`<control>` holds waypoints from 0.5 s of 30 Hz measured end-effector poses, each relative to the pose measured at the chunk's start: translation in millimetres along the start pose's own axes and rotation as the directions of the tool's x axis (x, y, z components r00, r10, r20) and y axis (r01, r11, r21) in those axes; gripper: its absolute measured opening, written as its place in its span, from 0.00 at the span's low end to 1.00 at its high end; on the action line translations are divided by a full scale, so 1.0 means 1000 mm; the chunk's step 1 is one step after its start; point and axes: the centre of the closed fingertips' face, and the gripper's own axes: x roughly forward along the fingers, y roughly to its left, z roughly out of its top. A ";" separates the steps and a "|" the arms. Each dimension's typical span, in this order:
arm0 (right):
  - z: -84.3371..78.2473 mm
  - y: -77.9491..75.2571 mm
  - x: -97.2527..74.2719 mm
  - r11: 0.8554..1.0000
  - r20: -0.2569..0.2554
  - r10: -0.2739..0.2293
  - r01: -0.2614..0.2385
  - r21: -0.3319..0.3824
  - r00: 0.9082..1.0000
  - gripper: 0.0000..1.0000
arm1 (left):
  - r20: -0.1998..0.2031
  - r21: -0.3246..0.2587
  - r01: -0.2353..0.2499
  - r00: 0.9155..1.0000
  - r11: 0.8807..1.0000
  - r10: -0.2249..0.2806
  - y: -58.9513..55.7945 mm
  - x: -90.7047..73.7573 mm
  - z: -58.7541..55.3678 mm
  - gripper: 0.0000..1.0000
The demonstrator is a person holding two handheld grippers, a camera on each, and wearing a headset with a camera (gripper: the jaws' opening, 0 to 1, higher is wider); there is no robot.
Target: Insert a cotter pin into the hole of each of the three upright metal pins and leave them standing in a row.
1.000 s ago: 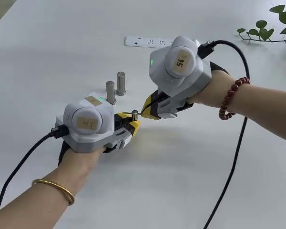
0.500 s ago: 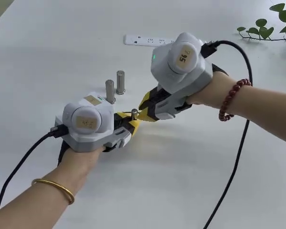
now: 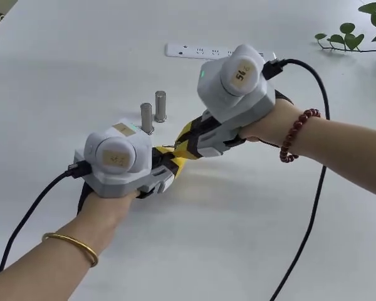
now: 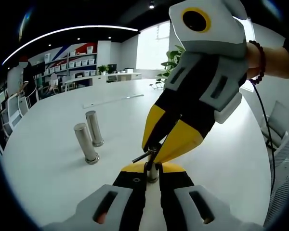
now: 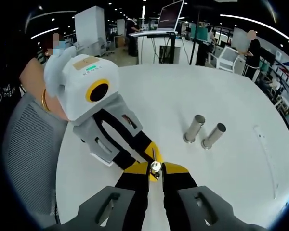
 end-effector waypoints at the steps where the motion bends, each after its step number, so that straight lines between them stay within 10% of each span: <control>1: 0.000 0.000 0.000 1.000 0.001 0.001 -0.001 -0.001 1.000 0.05 | -0.001 -0.001 -0.001 1.000 1.000 0.001 0.000 0.000 0.000 0.07; 15: -0.001 -0.001 0.001 1.000 0.007 0.008 -0.008 0.025 1.000 0.04 | -0.021 -0.015 0.004 1.000 1.000 -0.004 -0.001 -0.001 -0.006 0.10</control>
